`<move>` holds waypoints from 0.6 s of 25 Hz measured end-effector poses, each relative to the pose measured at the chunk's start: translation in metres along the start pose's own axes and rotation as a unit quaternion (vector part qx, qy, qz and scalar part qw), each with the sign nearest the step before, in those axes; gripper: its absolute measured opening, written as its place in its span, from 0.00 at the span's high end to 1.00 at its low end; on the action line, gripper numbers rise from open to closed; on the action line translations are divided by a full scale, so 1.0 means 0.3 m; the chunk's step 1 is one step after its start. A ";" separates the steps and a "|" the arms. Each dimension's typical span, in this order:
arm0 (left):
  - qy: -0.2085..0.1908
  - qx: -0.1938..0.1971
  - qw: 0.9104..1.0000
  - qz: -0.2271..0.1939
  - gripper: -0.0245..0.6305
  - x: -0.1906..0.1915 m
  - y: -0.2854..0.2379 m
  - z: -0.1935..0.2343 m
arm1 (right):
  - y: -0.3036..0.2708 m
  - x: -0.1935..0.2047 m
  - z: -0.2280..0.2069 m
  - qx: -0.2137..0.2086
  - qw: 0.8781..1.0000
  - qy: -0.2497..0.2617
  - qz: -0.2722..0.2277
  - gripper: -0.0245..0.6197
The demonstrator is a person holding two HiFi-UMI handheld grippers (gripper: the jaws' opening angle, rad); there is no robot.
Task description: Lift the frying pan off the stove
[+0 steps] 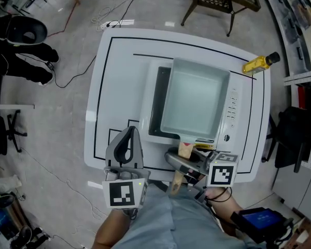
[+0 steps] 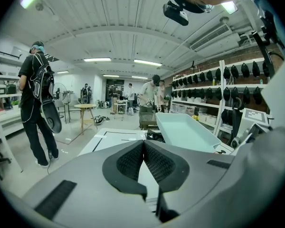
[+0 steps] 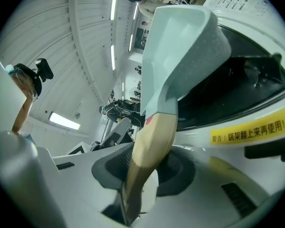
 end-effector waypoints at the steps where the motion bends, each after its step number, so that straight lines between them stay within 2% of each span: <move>1: 0.000 0.000 1.000 0.000 0.93 0.000 0.000 -0.001 | -0.001 0.001 -0.002 0.001 1.000 -0.001 0.001 0.74; 15: -0.006 -0.003 1.000 0.005 0.93 -0.002 0.011 -0.002 | 0.002 0.024 -0.035 0.025 1.000 -0.015 0.012 0.83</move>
Point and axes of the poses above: the fingertips, and each gripper's own axes: y backward along the fingers, z to its left, x out of its underside, the point moved 7 cm from there along y, backward along the fingers, and after that the axes turned 2 degrees about x, right-handed, at the moved point
